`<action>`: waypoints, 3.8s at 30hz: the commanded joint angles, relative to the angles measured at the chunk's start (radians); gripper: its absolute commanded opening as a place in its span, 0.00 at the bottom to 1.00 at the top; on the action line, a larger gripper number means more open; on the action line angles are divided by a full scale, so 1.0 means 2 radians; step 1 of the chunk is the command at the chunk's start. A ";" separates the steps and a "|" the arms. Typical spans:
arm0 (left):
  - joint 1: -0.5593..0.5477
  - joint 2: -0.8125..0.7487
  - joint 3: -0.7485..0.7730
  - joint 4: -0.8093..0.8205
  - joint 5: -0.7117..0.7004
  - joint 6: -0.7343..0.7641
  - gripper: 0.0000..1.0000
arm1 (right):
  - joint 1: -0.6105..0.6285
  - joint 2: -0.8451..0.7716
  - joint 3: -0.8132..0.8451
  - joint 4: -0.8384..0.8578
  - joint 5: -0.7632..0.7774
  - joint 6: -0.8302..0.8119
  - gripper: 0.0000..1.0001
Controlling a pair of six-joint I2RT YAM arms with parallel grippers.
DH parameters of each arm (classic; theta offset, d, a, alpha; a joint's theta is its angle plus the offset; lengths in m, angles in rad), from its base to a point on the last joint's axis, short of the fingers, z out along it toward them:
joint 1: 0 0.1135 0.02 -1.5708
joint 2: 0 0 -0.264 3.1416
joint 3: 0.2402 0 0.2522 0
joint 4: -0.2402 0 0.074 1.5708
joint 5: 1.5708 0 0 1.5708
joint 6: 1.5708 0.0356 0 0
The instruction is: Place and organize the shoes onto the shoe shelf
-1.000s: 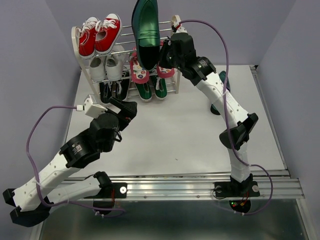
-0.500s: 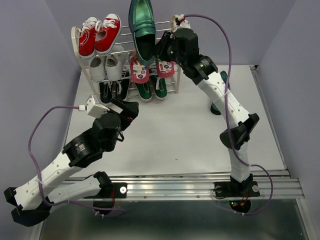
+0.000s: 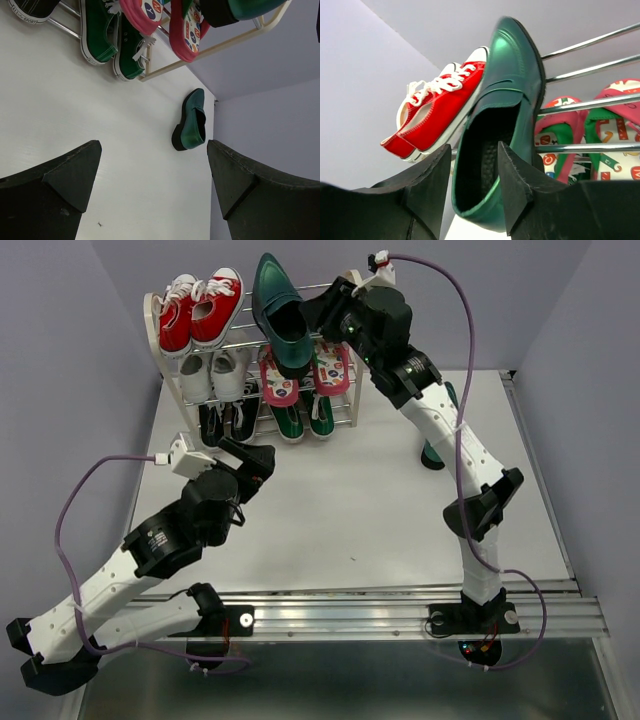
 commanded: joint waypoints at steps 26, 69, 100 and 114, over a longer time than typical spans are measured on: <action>0.040 0.145 0.073 0.222 0.064 0.219 0.99 | -0.002 -0.174 -0.165 0.050 0.149 -0.162 1.00; 0.277 0.460 0.353 0.277 0.315 0.280 0.73 | -0.088 -0.287 -0.443 0.029 0.303 -0.162 1.00; 0.279 0.304 0.142 0.261 0.399 0.291 0.99 | -0.182 -0.298 -0.592 -0.067 0.195 -0.081 1.00; 0.275 0.150 -0.044 0.194 0.332 0.261 0.99 | -0.255 -0.189 -0.630 0.008 0.114 -0.077 1.00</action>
